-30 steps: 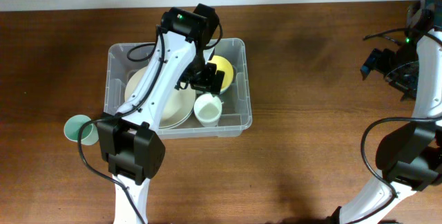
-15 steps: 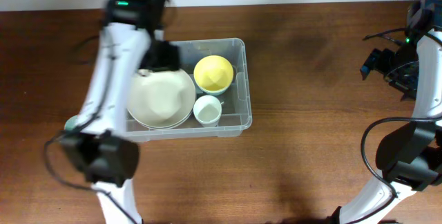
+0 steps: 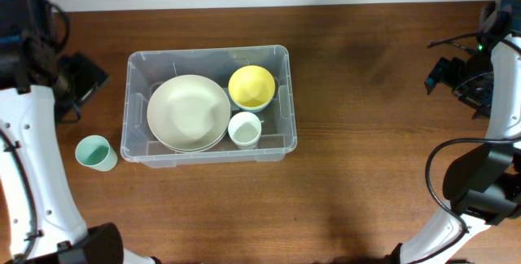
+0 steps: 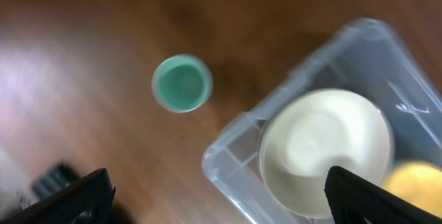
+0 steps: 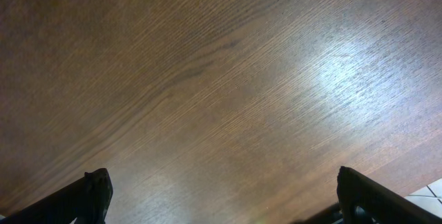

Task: Pack container
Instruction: 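Open the left gripper and retract it to the left, then lower the left gripper onto the mint-green cup and grasp its rim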

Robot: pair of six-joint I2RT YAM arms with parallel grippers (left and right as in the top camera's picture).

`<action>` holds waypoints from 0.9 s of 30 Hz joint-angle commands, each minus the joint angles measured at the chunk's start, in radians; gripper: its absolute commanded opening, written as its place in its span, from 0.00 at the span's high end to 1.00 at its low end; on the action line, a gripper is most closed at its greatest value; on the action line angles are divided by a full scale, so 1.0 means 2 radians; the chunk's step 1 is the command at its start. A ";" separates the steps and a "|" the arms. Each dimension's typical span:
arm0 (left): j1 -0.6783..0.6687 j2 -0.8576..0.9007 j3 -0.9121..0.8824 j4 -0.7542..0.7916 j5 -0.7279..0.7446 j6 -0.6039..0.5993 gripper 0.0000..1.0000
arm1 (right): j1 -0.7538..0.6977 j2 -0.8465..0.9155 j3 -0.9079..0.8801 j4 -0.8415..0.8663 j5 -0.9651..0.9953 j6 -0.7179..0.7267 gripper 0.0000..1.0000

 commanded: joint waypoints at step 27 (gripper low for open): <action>0.145 -0.007 -0.367 0.205 0.055 -0.082 0.00 | -0.002 -0.005 0.000 0.000 0.002 -0.001 0.01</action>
